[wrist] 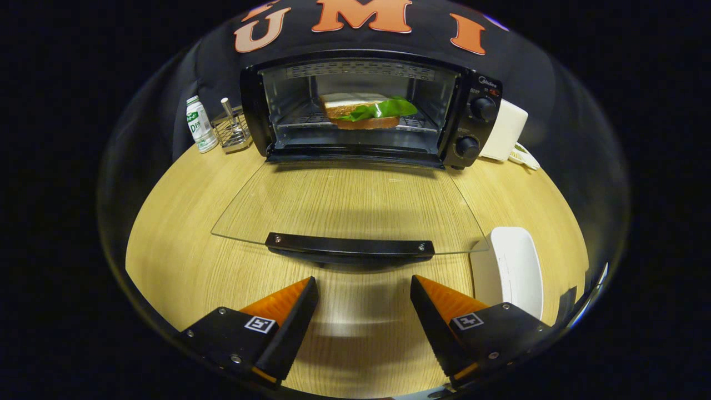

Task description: Open the toaster oven, put the food inside, and close the toaster oven door.

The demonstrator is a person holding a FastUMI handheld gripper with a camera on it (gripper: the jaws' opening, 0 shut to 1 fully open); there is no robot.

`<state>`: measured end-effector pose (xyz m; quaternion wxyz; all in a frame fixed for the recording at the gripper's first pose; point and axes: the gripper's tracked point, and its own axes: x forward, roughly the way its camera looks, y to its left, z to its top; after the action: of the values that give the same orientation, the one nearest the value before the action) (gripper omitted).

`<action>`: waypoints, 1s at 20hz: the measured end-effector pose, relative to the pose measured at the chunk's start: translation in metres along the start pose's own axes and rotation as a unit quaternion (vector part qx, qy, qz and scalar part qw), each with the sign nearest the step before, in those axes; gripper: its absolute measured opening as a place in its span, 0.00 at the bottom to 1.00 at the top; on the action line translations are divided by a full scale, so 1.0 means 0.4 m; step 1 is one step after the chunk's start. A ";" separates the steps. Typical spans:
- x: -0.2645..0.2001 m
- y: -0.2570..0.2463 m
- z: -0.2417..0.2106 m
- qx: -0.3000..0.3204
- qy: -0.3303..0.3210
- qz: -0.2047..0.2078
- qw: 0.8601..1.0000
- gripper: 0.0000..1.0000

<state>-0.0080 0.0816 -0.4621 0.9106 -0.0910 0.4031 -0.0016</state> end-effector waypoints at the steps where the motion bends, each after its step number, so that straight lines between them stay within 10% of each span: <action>1: 0.005 0.007 0.002 0.002 0.001 0.002 1.000 0.99; 20: -0.118 -0.006 0.264 0.062 -0.052 0.019 0.997 1.00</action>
<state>0.0379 0.1001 -0.3573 0.9340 -0.0262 0.3562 -0.0046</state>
